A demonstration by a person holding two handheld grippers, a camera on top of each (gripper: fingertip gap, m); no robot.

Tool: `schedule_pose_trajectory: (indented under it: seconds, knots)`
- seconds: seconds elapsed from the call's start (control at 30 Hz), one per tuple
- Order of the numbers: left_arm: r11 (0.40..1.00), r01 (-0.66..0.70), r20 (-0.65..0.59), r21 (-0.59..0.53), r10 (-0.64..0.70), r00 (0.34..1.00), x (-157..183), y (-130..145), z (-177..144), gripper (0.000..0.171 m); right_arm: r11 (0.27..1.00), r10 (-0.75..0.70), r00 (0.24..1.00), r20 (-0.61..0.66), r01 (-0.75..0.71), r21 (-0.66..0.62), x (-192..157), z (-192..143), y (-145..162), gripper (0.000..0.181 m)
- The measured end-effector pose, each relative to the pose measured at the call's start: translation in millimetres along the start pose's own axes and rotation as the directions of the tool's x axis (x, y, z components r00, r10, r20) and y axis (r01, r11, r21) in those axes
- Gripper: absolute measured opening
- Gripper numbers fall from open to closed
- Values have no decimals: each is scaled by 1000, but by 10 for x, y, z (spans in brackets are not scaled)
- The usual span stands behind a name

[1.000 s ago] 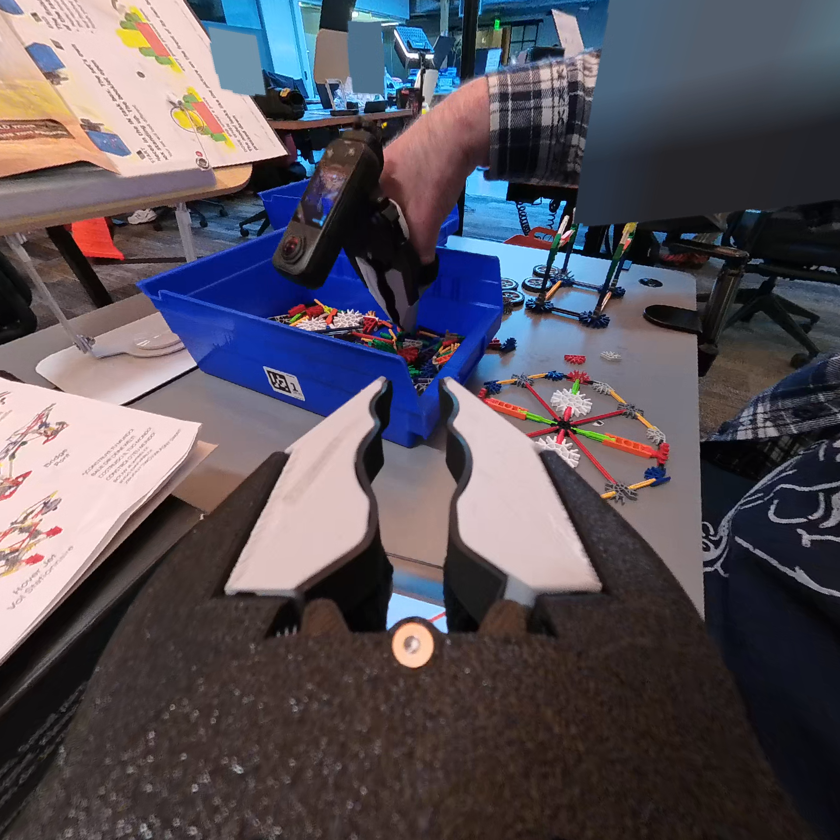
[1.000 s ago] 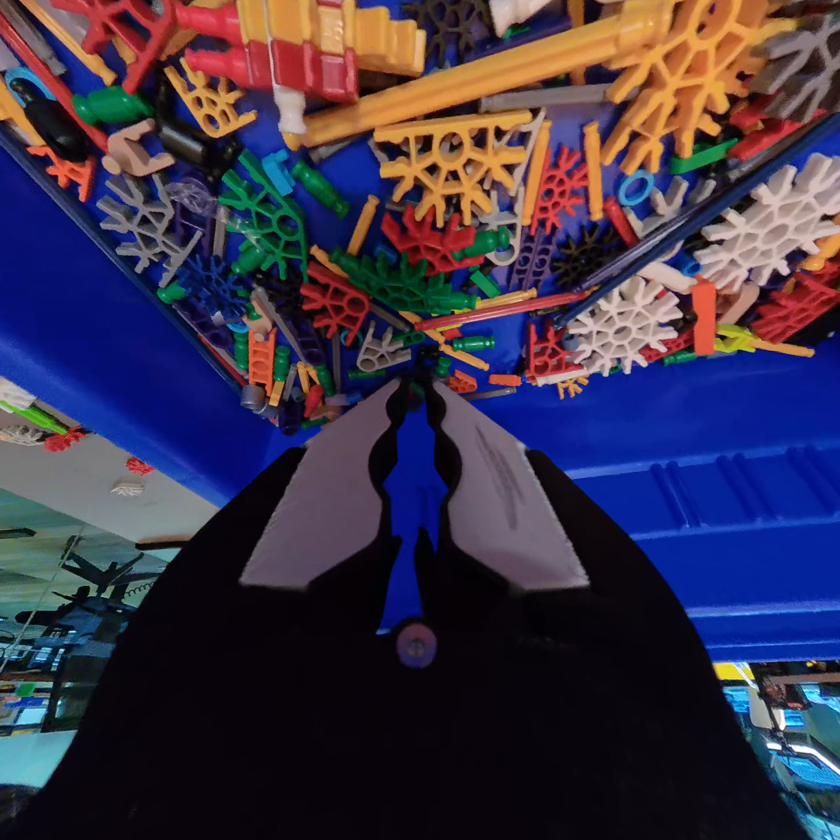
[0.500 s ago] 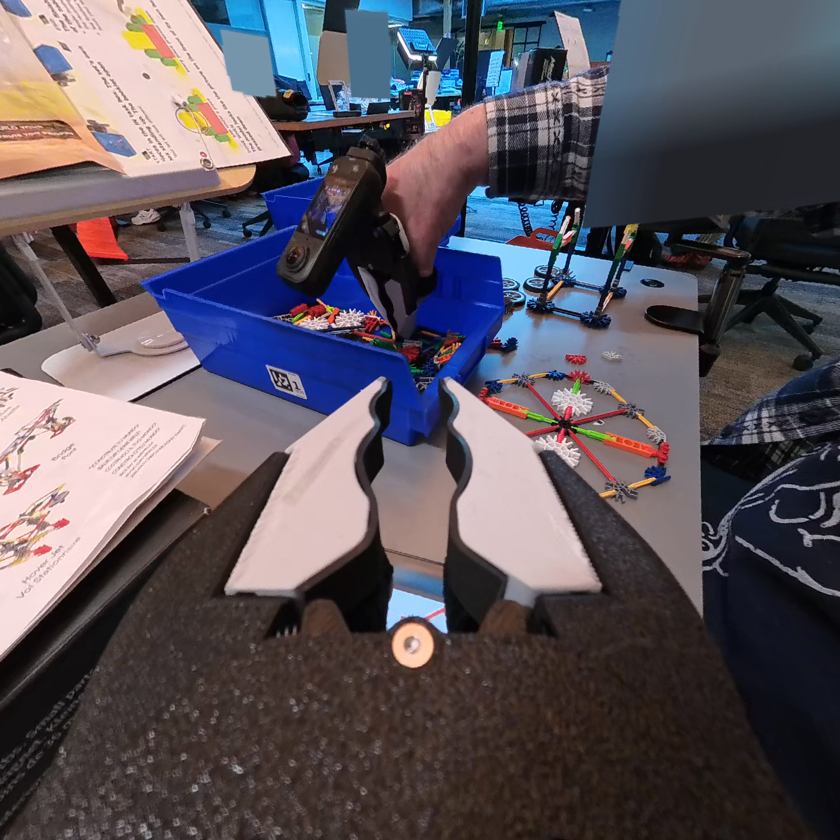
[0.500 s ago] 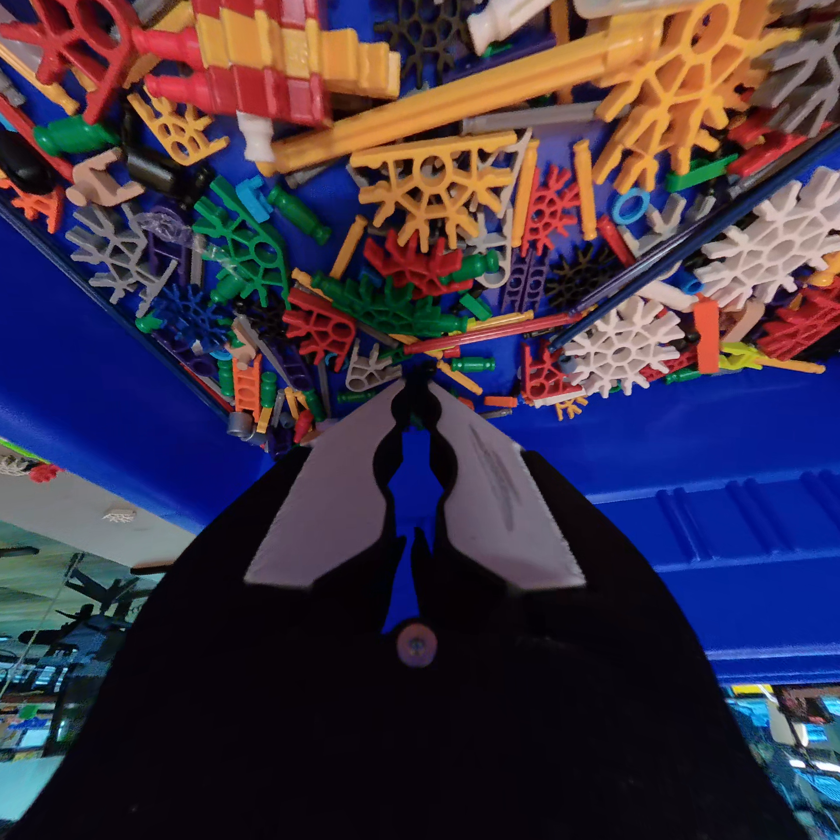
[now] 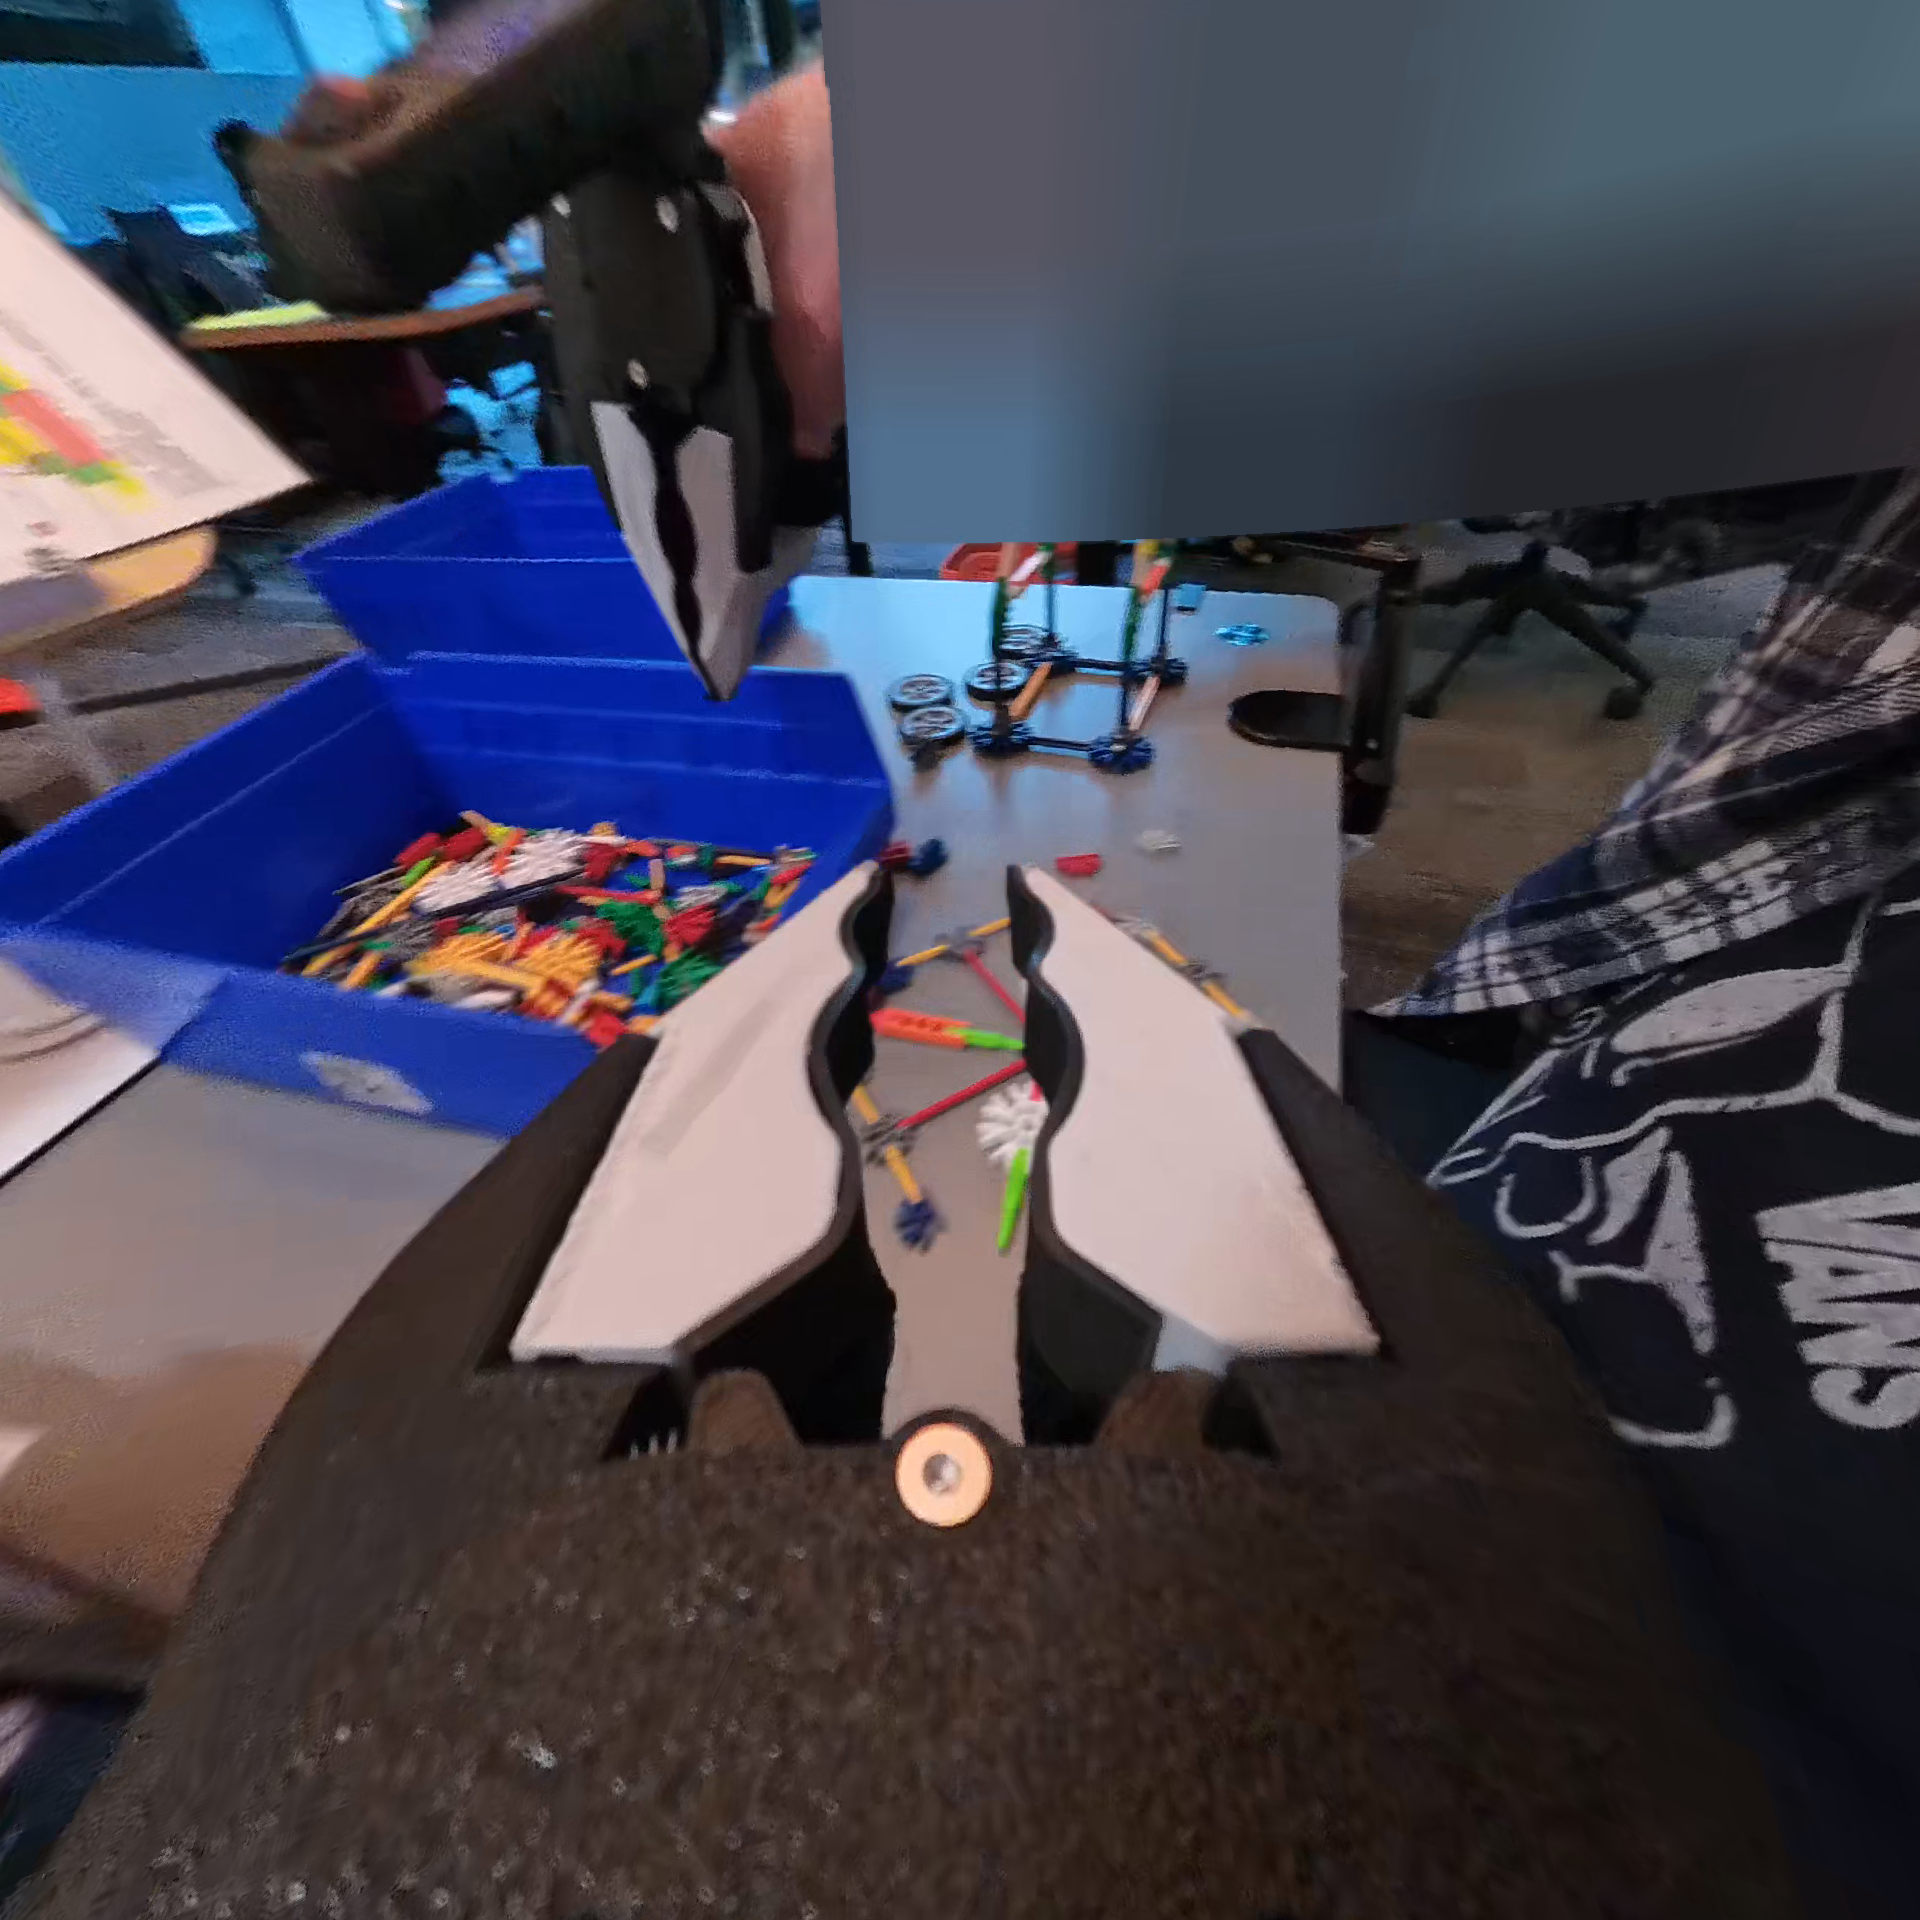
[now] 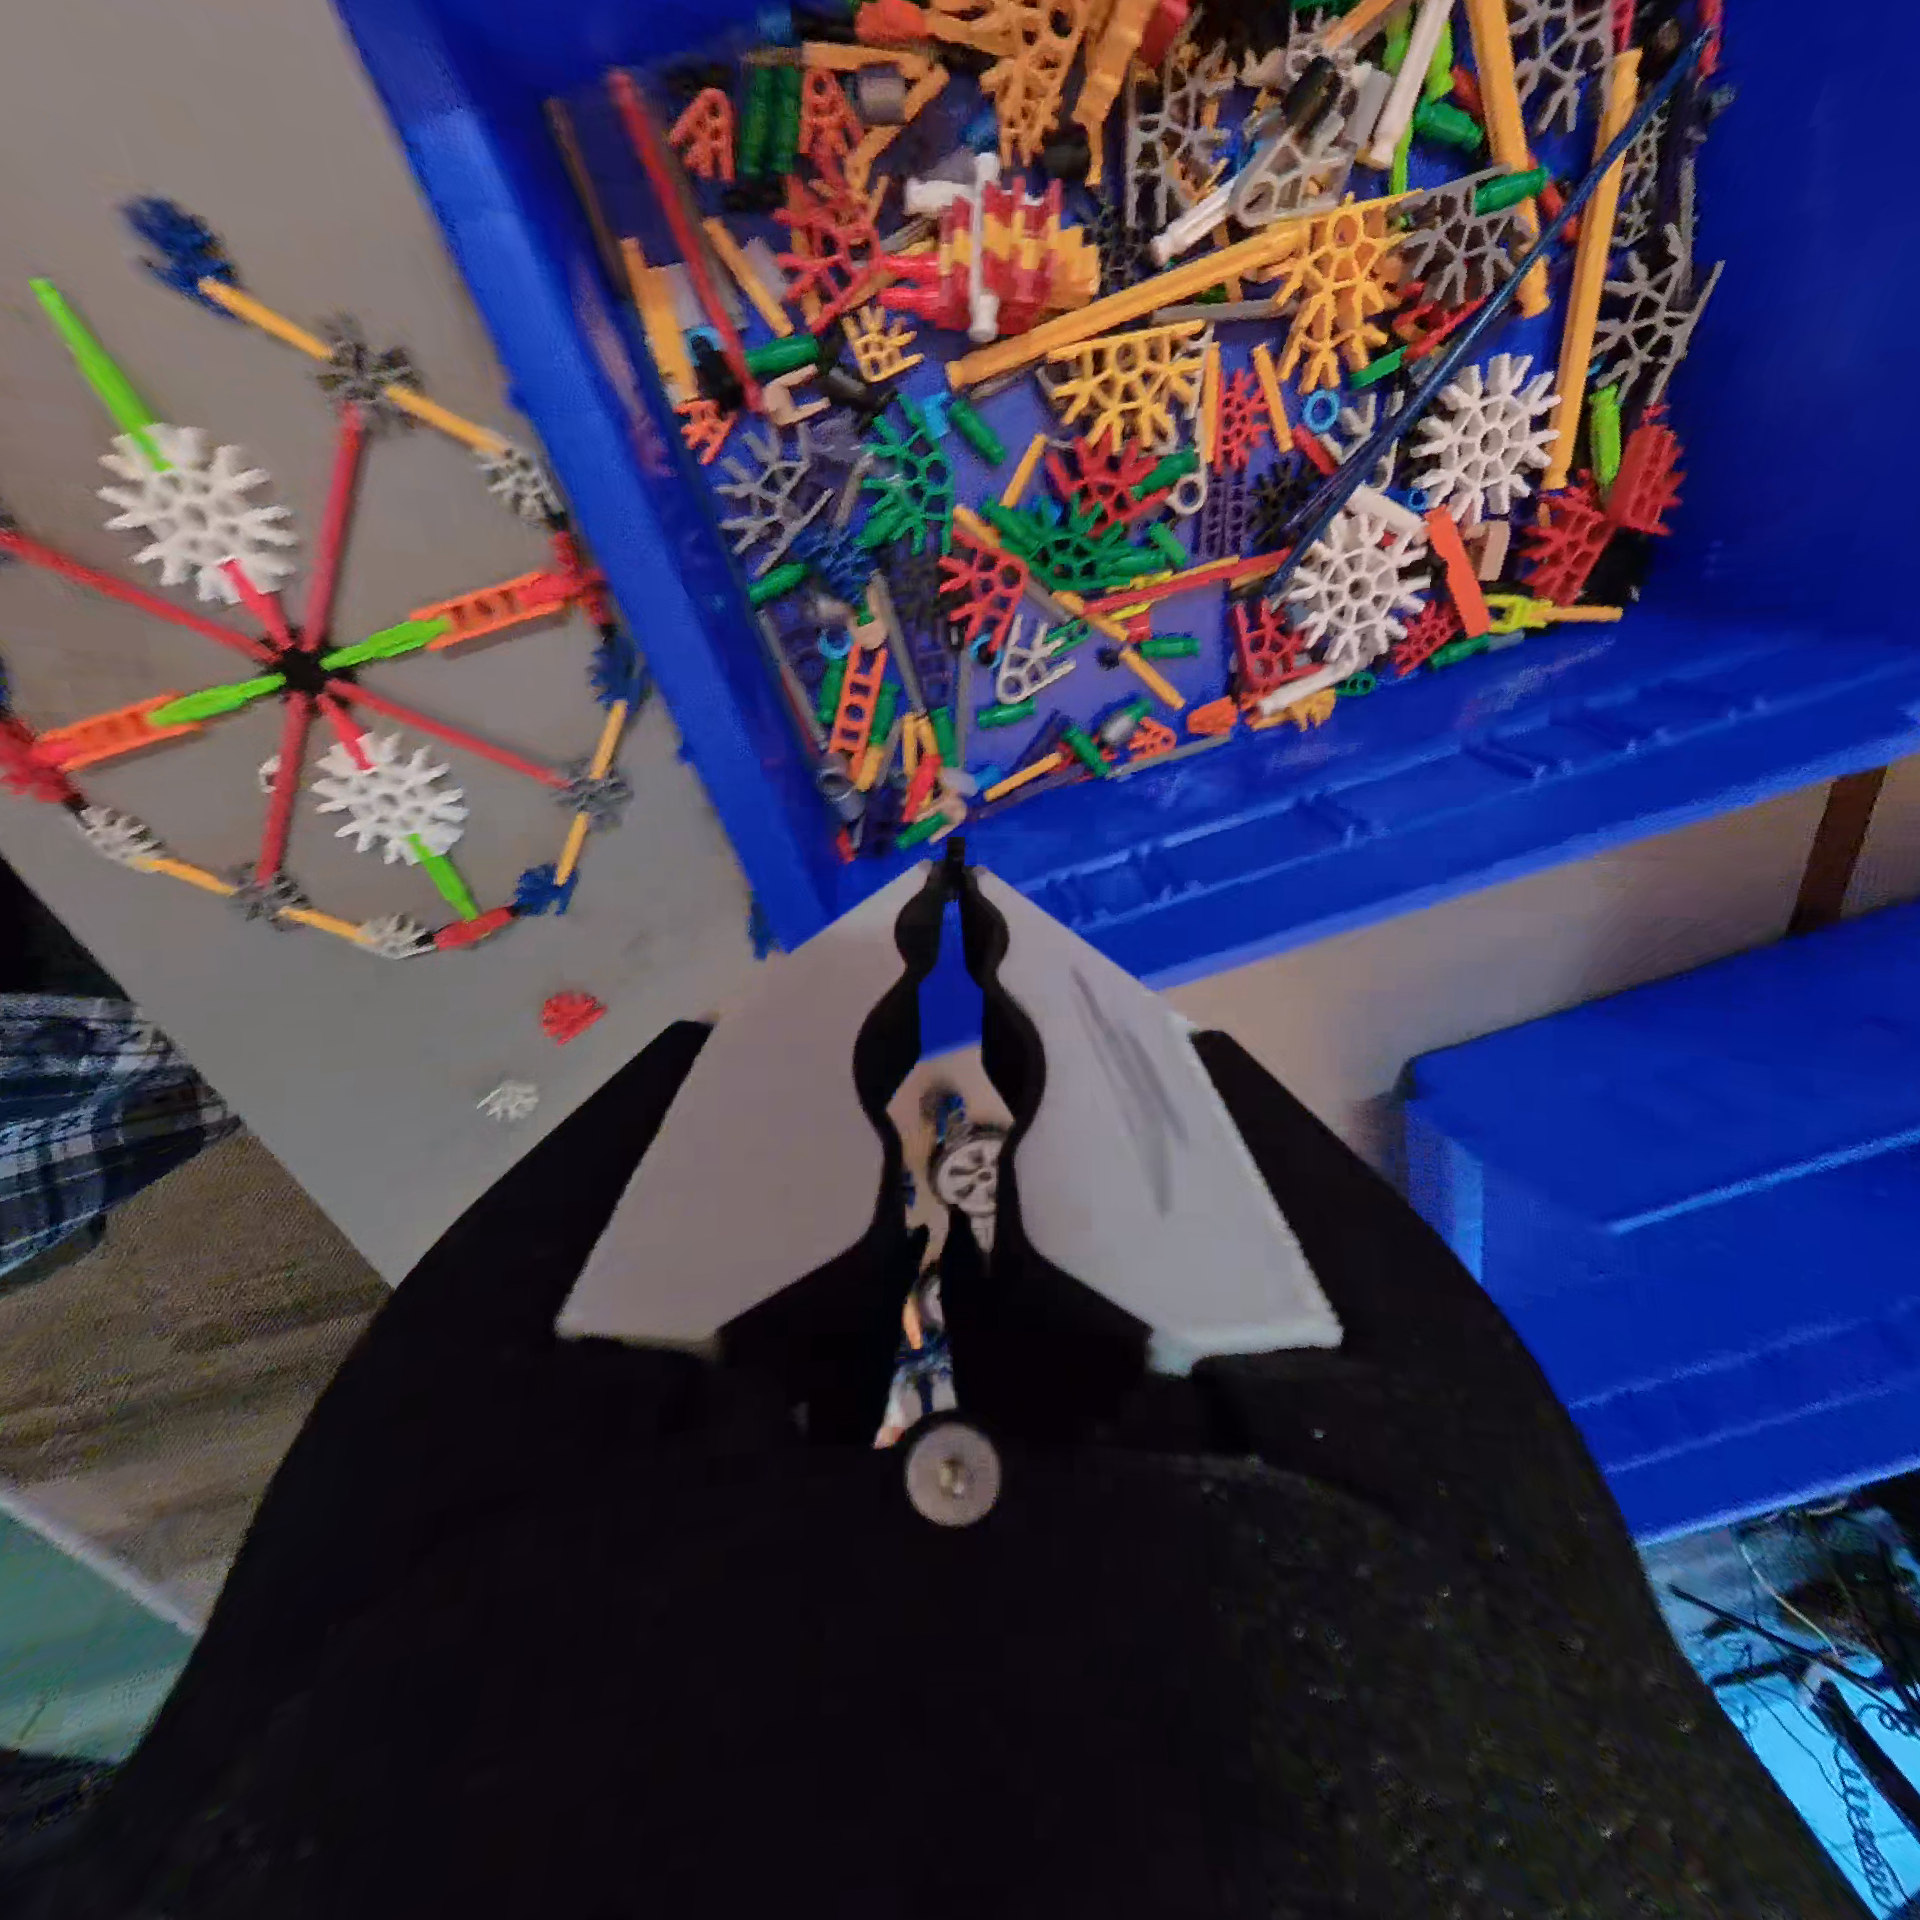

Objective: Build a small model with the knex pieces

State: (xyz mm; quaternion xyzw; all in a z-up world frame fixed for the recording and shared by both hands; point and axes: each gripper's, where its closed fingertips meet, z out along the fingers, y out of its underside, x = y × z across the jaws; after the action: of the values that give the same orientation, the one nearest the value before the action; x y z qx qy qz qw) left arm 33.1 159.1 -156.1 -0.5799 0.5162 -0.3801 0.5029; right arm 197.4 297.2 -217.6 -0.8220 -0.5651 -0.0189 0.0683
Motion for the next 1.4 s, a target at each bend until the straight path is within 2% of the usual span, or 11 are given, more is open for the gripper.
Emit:
schedule_pose_trajectory:
  seconds: [0.13, 0.33, 0.5, 0.57, 0.87, 1.17, 1.4]
  knots:
    - [998, -34, -59, -45, 32, 998, 441, -28, 379, 32, 999, 9, 998, -63, -6, 45, -326, -182, 268, 2]
    - [990, -75, -97, -115, 64, 993, 897, 81, 934, 40, 987, 82, 990, -113, -65, 148, -760, -223, 643, 2]
    - [962, -201, -113, -185, 182, 977, 1150, 250, 1283, 46, 969, 154, 983, -103, -130, 211, -1018, -148, 886, 1]
    - [957, -210, -132, -201, 187, 974, 1197, 305, 1373, 46, 963, 175, 980, -95, -151, 224, -1086, -95, 950, 2]
    - [952, -159, -134, -261, 127, 983, 1018, 458, 1620, 48, 915, 298, 954, -42, -272, 298, -1189, 137, 1077, 2]
    - [926, -100, -71, -364, 80, 994, 610, 649, 1748, 43, 875, 375, 927, 24, -363, 319, -1262, 460, 1176, 2]
    - [889, -101, -157, -446, 34, 987, 737, 806, 1958, 34, 866, 399, 917, 34, -388, 315, -1276, 667, 1153, 2]
